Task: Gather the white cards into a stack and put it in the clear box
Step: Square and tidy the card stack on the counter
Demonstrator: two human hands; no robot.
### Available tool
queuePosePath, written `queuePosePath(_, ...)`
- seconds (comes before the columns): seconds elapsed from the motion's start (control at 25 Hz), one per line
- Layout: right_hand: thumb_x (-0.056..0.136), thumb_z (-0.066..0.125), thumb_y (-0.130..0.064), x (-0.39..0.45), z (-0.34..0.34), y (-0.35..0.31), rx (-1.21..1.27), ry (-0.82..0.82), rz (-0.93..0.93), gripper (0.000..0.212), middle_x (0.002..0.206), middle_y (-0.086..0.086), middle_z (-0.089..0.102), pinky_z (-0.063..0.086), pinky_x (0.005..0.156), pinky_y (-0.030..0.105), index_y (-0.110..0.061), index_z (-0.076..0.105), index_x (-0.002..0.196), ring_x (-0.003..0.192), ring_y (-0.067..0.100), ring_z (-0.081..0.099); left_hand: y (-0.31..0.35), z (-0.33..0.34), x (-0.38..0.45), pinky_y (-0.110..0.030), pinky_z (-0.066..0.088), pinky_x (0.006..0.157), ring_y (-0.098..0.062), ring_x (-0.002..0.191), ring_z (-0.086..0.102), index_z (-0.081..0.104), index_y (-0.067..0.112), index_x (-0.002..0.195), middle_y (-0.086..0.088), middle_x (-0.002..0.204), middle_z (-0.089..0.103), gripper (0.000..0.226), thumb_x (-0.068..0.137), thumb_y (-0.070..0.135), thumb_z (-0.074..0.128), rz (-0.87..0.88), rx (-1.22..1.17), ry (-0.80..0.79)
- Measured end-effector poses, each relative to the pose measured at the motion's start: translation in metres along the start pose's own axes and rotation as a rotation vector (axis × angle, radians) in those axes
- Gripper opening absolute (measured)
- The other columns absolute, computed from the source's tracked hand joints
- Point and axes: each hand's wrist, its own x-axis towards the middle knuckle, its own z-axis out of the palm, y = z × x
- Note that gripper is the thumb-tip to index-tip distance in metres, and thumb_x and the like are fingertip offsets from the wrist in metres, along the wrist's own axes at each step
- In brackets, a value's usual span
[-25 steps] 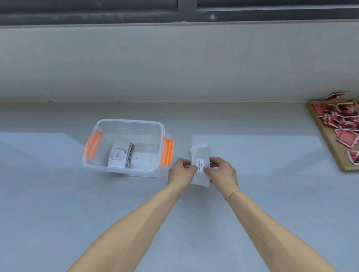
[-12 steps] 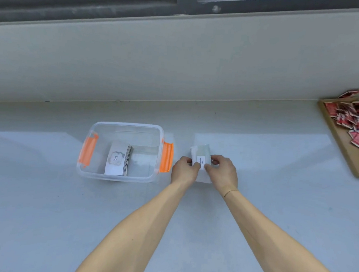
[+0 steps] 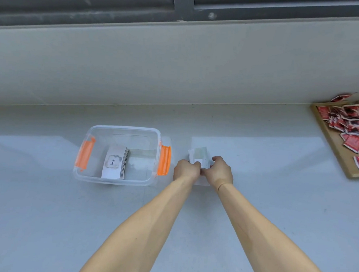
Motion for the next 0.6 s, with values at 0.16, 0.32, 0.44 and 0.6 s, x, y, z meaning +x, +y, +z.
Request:
queuePosePath(0.16,0.072,0.08,-0.022,0.002,0.001,0.006,0.144,-0.064,0.077,0.05,0.101,0.004,0.063,0.052,0.079,0.036,-0.006,0.055,0.112,0.096,0.026,0.062,-0.006,-0.006,-0.003,-0.036,0.054,0.074,-0.034,0.093,0.067,0.066,0.001,0.101,-0.017,0.103,0.07,0.025,0.081,0.013,0.055,-0.063,-0.186,-0.04)
queuePosePath(0.32,0.069,0.078,-0.012,-0.008,0.005,0.014,0.271,-0.112,0.081,0.02,0.091,0.009,0.074,0.059,0.078,0.04,-0.012,0.072,0.088,0.088,0.026,0.07,-0.018,-0.008,-0.015,-0.045,0.057,0.089,-0.036,0.098,0.069,0.065,0.01,0.079,-0.02,0.101,0.071,0.014,0.081,0.003,0.053,-0.068,-0.34,-0.142)
queuePosePath(0.44,0.066,0.079,-0.009,-0.027,0.009,0.025,0.352,-0.09,0.06,0.031,0.091,0.004,0.072,0.058,0.076,0.039,-0.014,0.067,0.094,0.086,0.024,0.069,-0.031,-0.012,-0.03,-0.039,0.06,0.077,-0.031,0.084,0.07,0.066,0.01,0.089,-0.016,0.093,0.071,0.019,0.082,0.001,0.051,-0.068,-0.405,-0.197)
queuePosePath(0.6,0.06,0.08,-0.01,-0.061,0.014,0.041,0.37,-0.039,0.031,0.046,0.097,0.003,0.069,0.058,0.077,0.039,-0.018,0.062,0.102,0.088,0.023,0.067,-0.056,-0.025,-0.062,-0.018,0.049,0.04,-0.017,0.054,0.065,0.066,0.013,0.082,-0.004,0.068,0.067,0.019,0.083,-0.001,0.053,-0.07,-0.473,-0.315)
